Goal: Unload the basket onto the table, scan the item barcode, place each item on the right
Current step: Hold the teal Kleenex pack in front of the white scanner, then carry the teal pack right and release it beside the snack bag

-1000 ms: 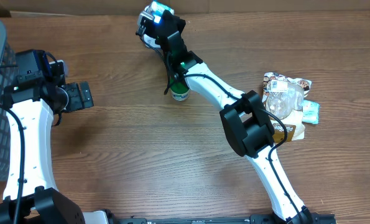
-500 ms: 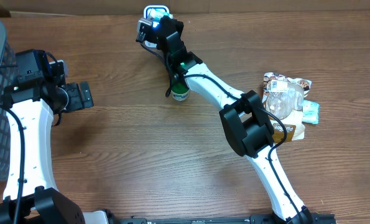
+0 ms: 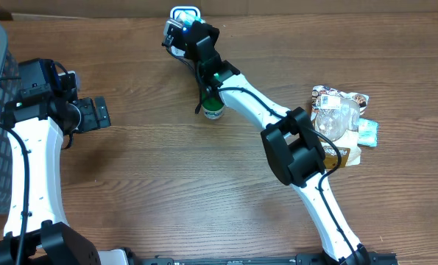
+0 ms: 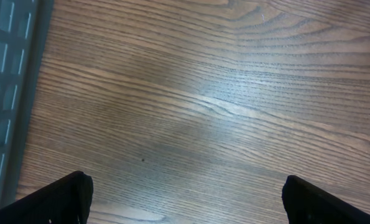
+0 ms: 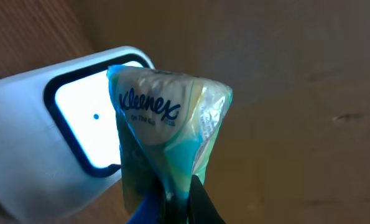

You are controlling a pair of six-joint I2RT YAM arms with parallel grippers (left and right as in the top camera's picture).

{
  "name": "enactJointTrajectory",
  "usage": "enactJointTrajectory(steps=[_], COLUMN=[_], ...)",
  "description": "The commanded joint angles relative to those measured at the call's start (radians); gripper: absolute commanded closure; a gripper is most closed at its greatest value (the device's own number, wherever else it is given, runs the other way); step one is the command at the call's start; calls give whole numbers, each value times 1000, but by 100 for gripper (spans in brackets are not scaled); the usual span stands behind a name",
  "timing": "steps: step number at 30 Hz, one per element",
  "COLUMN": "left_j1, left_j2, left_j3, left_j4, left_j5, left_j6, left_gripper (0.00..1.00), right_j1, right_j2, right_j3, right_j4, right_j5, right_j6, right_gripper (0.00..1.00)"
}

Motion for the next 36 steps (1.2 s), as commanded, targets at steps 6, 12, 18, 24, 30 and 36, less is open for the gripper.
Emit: enactJointTrajectory(steps=[6, 12, 18, 24, 30, 36], left_j1=[0, 0, 0, 0, 0, 0], left_j2=[2, 2, 2, 2, 2, 2], left_j3=[8, 9, 9, 8, 9, 9], left_j4=[2, 1, 1, 2, 2, 2], left_j5=[7, 7, 7, 7, 7, 7], left_j6=[-6, -6, -6, -6, -6, -6], left_gripper=[0, 0, 0, 0, 0, 0], right_j1=[-9, -65, -154, -246, -336, -394], right_j2=[-420, -619, -676, -673, -673, -673], right_j3=[6, 6, 5, -122, -358, -523], right_j4=[-434, -879, -1255, -1369, -1332, -1234], right_j5=[-124, -268, -399, -409, -408, -436], right_j6=[682, 1010, 1053, 1148, 1191, 1201], right_gripper=[96, 96, 96, 96, 96, 96])
